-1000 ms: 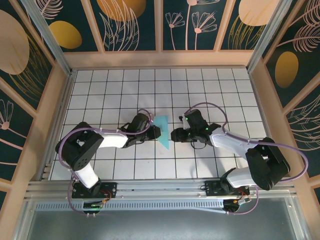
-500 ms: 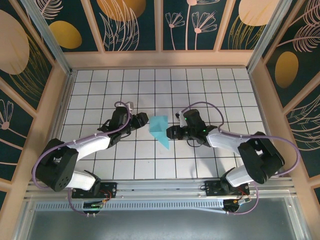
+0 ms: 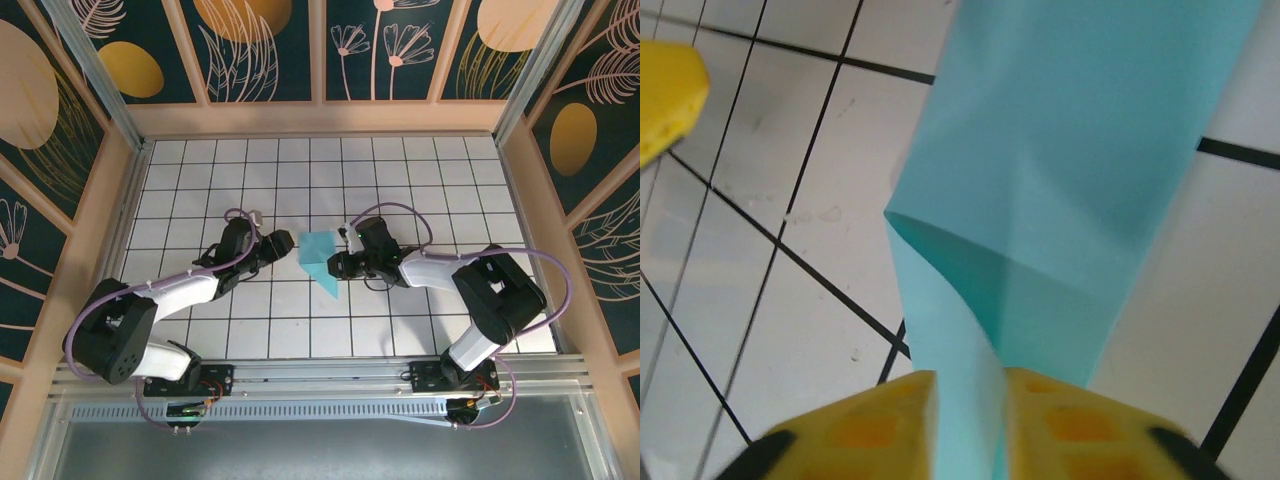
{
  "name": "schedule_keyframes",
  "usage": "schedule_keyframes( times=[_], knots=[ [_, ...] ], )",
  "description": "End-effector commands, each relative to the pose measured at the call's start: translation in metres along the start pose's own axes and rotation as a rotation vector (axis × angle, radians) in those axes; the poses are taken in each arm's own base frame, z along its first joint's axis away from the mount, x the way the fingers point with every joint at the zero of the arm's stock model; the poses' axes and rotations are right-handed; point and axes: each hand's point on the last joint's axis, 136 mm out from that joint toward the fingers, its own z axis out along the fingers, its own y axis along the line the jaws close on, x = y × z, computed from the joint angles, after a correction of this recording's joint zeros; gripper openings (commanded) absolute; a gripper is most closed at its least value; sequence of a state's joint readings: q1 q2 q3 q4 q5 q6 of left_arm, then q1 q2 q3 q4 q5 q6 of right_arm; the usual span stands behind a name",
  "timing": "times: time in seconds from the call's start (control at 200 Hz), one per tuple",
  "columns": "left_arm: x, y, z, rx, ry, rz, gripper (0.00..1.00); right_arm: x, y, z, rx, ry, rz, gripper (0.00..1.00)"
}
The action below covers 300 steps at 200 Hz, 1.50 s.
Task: Fold a paper plane with a square sheet of paper (fold left side to right side)
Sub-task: Fourth fold the wing at the center of the table.
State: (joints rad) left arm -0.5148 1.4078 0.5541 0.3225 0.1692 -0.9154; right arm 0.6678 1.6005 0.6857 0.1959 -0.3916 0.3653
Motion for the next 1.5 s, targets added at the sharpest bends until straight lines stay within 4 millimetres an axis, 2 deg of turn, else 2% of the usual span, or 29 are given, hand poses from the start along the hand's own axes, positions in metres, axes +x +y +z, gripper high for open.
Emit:
schedule_keyframes(
  times=[0.0, 0.035, 0.195, 0.445, 0.621, 0.656, 0.856, 1.126, 1.371, 1.436, 1.496],
  knots=[
    [0.003, 0.000, 0.006, 0.032, 0.019, -0.037, 0.64, -0.010, 0.009, -0.003, -0.011, -0.023, -0.039, 0.07],
    [0.003, -0.001, 0.007, 0.039, 0.023, -0.042, 0.65, -0.011, 0.009, -0.006, -0.003, -0.029, -0.043, 0.00],
    [0.008, -0.009, 0.019, 0.081, 0.073, -0.048, 0.66, -0.016, 0.011, -0.020, 0.012, -0.065, -0.061, 0.00],
    [0.018, -0.025, 0.041, 0.163, 0.171, -0.034, 0.57, -0.017, 0.014, -0.031, 0.003, -0.094, -0.060, 0.00],
    [0.018, -0.028, 0.054, 0.172, 0.195, -0.032, 0.55, -0.018, 0.015, -0.034, -0.002, -0.102, -0.061, 0.00],
    [0.023, -0.019, 0.061, 0.152, 0.215, -0.038, 0.55, -0.018, 0.015, -0.035, -0.005, -0.103, -0.061, 0.00],
    [0.025, -0.016, 0.080, 0.147, 0.245, -0.036, 0.52, -0.015, 0.013, -0.037, -0.005, -0.108, -0.053, 0.00],
    [0.020, -0.014, 0.091, 0.131, 0.232, -0.009, 0.31, -0.011, 0.005, -0.039, 0.009, -0.103, -0.039, 0.00],
    [0.017, -0.013, 0.091, 0.122, 0.216, -0.003, 0.05, -0.010, -0.008, -0.042, 0.060, -0.096, -0.024, 0.00],
    [0.016, -0.015, 0.087, 0.124, 0.210, -0.009, 0.02, -0.013, -0.012, -0.045, 0.091, -0.097, -0.019, 0.11],
    [0.016, -0.014, 0.083, 0.111, 0.209, -0.027, 0.01, -0.020, -0.015, -0.050, 0.129, -0.110, -0.020, 0.27]
  ],
)
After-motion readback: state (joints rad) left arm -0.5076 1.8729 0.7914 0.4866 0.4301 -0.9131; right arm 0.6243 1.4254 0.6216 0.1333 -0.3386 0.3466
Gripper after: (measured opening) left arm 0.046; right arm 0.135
